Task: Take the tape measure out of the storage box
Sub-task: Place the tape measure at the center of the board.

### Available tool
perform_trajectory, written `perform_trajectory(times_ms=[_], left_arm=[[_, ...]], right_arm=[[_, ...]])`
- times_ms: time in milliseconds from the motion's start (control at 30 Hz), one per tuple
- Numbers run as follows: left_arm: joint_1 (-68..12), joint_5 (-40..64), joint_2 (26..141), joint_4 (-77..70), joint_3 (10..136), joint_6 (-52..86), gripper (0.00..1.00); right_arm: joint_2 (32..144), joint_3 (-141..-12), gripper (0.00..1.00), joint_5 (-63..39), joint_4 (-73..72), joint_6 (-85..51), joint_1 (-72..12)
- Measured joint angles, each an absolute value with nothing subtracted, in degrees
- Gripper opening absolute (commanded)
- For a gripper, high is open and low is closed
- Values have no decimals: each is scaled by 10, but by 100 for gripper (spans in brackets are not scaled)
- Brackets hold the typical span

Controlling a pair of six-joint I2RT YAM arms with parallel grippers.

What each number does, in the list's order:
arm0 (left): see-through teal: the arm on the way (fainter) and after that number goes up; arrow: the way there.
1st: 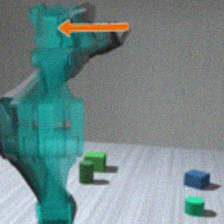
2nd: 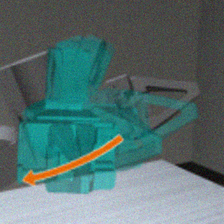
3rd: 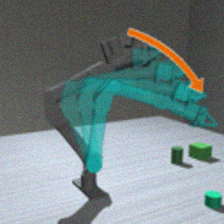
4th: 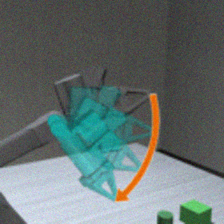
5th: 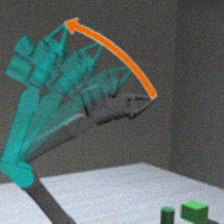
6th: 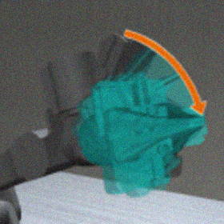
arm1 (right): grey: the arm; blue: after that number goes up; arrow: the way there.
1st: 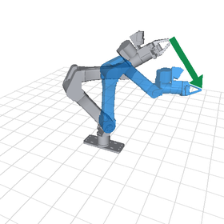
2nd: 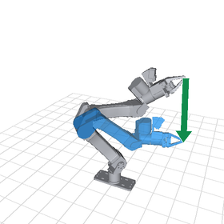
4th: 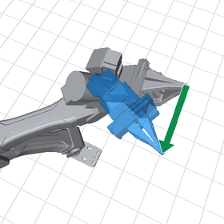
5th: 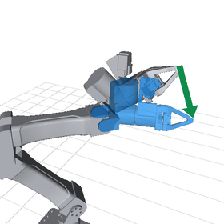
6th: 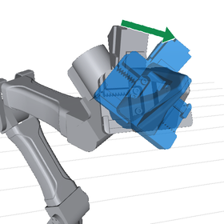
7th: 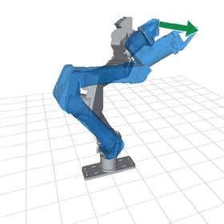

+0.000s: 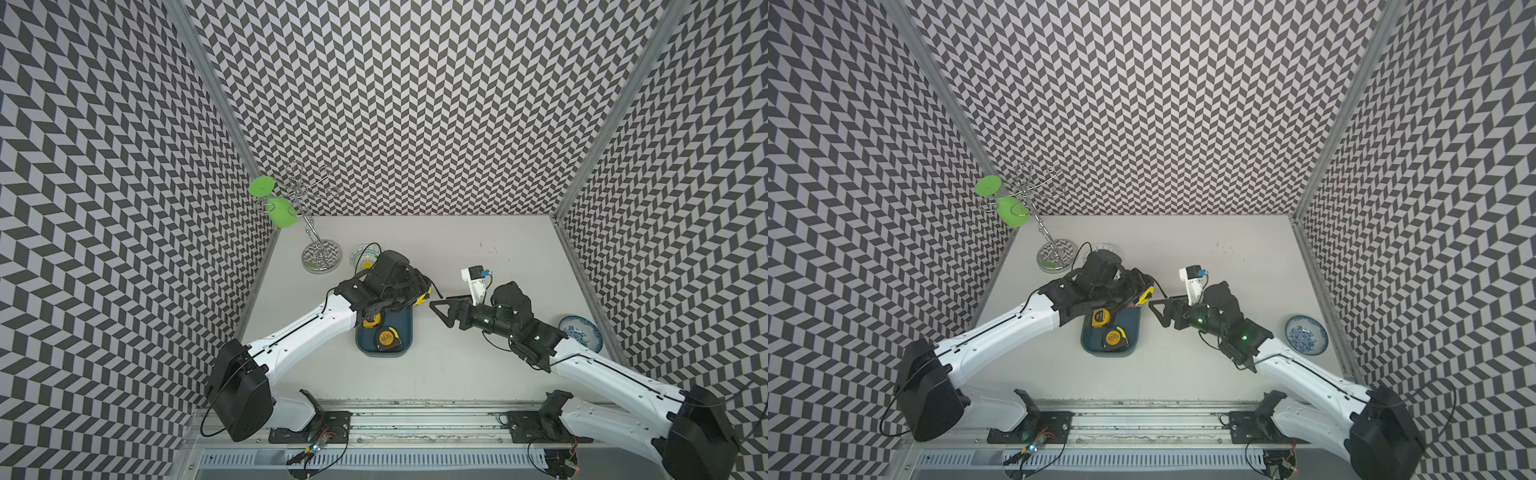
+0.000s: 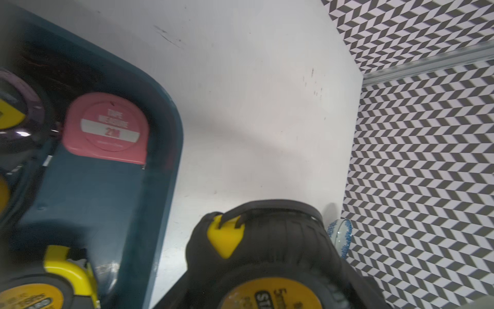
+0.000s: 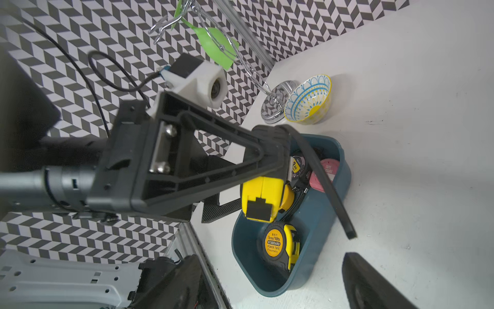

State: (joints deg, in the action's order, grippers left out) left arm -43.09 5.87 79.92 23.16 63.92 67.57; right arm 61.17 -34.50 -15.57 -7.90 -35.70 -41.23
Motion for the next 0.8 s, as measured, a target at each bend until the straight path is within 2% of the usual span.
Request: perform_trajectory(times_ms=[400,433,467,667,800], left_arm=[[-460,74,819,195,640,721,0],[-462,76,819,193,640,722,0],[-464,77,819,190,640,725,0],[-472,79,821,177,642,732,0],[-472,72,821,175,644,732,0]], right_arm=[[663,-362,86,-127,-111,-361,-423],[665,-363,66,-126,-113,-361,-423],[668,-363,60,-117,-117,-361,-423],[674,-363,30,-87,-129,-371,-426],[673,-363,15,-74,-133,-375,-427]])
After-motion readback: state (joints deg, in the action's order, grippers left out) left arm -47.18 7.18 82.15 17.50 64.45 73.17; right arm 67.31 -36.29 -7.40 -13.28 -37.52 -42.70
